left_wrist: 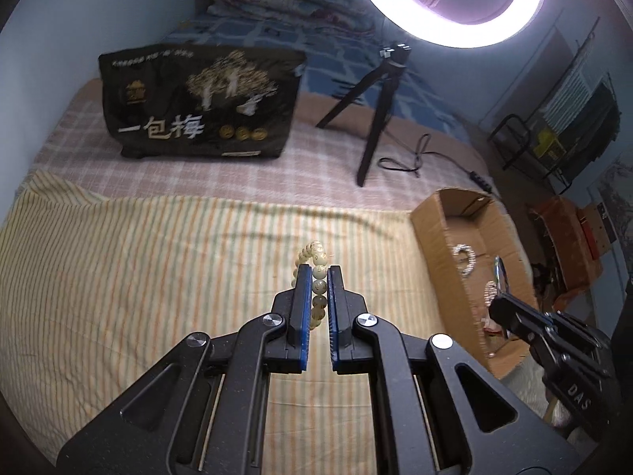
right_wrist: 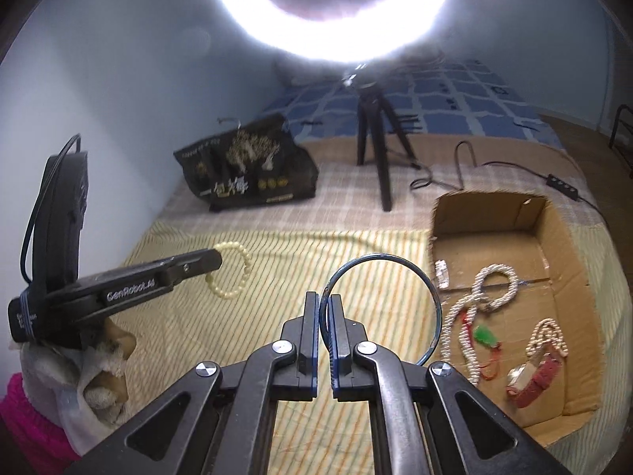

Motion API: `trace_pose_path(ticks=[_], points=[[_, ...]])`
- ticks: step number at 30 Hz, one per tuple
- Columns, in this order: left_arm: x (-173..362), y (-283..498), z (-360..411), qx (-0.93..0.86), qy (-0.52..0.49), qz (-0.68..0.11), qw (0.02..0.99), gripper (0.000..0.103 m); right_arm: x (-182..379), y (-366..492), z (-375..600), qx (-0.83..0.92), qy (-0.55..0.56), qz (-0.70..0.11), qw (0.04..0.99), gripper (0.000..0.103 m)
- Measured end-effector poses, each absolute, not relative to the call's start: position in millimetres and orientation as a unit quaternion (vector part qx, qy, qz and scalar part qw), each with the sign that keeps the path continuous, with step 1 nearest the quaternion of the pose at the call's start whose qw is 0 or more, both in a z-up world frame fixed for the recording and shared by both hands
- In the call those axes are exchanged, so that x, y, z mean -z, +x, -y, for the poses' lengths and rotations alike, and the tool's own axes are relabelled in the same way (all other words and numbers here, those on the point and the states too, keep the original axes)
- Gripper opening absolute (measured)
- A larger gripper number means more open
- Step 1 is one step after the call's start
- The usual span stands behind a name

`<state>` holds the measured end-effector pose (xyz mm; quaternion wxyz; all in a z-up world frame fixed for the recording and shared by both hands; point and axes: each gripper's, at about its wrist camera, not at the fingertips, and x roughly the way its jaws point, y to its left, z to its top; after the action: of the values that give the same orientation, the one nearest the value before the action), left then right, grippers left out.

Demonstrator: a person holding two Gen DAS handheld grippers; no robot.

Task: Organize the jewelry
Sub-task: 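Lift the bracelet with the left tool while the right tool carries the bangle to the box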

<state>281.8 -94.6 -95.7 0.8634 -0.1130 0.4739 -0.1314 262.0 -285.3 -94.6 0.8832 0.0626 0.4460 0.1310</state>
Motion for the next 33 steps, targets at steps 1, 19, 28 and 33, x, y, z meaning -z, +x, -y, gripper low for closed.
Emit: trace_pose_path(ticks=[1,19,28,33], points=[[93.4,280.2,99.1,0.136,-0.113,-0.472,0.864,0.005,91.3,261.4,290.8,-0.127,0.065,-0.443,0.885,0.001],[67.6,252.0,218.2,0.235,-0.066,-0.444,0.862,0.005,76.0,254.6,404.3,-0.032,0.1,-0.421,0.901,0.001],[70.5,263.1,257.7,0.245,-0.06,-0.439,0.862,0.005,88.6,253.2,433.4,-0.011,0.1,-0.433,0.896,0.001],[75.9,277.1,271.3,0.243,-0.058,-0.437,0.864,0.005,94.2,257.5,438.1,-0.01,0.095,-0.438,0.894,0.001]])
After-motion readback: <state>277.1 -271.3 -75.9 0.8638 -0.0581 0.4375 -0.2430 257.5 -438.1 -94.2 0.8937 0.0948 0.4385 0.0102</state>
